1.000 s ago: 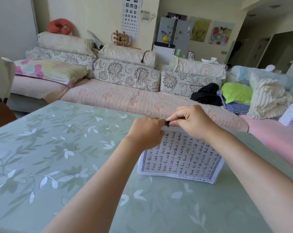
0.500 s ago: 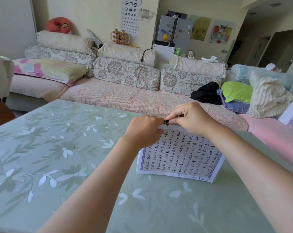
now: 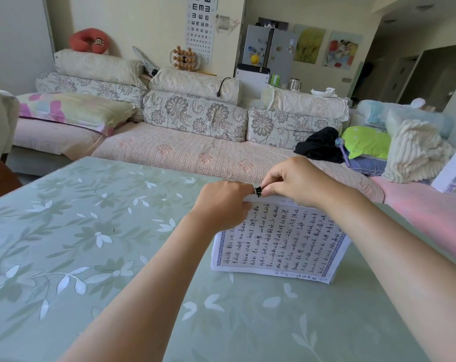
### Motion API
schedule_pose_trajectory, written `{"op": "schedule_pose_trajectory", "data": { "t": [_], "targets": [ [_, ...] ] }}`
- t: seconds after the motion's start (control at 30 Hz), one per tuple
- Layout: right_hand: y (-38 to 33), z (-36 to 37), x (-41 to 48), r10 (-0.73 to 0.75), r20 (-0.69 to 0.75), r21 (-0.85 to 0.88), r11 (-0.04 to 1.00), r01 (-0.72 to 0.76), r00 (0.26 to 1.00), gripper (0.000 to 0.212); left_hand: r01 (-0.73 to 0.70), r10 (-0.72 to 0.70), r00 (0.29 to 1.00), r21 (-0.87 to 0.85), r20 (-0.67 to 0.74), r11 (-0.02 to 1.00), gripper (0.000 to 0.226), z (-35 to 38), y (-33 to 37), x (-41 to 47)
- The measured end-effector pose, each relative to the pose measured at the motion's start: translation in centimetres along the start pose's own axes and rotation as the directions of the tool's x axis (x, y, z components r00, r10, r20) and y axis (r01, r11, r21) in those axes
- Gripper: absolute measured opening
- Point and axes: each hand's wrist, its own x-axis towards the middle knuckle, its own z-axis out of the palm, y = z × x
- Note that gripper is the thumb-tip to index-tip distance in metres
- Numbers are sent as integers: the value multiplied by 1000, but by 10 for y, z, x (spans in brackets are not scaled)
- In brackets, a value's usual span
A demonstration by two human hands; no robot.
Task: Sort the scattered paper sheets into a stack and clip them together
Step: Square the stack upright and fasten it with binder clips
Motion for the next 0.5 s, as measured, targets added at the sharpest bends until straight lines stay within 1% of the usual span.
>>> {"op": "schedule_pose_trajectory", "data": {
  "t": [0.2, 0.4, 0.5],
  "targets": [
    [-3, 0, 3, -124, -43, -42, 992, 122, 991, 8, -6, 6, 1000, -3, -22, 1000, 17, 2, 0, 0],
    [-4, -2, 8, -124, 11, -95, 988, 125, 992, 6, 7, -7, 1000, 5, -28, 1000, 16, 3, -1, -1],
    [-4, -2, 5, -130, -11, -88, 988, 129, 991, 6, 6, -6, 1000, -4, -24, 1000, 15, 2, -2, 0]
  ]
}}
